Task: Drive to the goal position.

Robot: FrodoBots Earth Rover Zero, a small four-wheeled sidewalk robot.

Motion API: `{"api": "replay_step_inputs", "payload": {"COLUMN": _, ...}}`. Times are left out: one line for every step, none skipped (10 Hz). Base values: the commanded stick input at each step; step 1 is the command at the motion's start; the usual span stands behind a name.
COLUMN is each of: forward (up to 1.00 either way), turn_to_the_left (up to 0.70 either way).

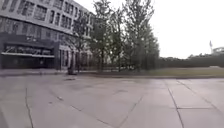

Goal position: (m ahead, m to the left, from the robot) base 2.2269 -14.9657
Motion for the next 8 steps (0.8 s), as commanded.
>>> {"api": "replay_step_inputs", "payload": {"forward": 0.70, "turn_to_the_left": -0.35}}
{"api": "replay_step_inputs", "payload": {"forward": 0.70, "turn_to_the_left": -0.35}}
{"api": "replay_step_inputs", "payload": {"forward": 0.70, "turn_to_the_left": -0.35}}
{"api": "replay_step_inputs", "payload": {"forward": 0.70, "turn_to_the_left": -0.35}}
{"api": "replay_step_inputs", "payload": {"forward": 0.70, "turn_to_the_left": -0.35}}
{"api": "replay_step_inputs", "payload": {"forward": 0.70, "turn_to_the_left": -0.35}}
{"api": "replay_step_inputs", "payload": {"forward": 0.70, "turn_to_the_left": -0.35}}
{"api": "replay_step_inputs", "payload": {"forward": 0.70, "turn_to_the_left": -0.19}}
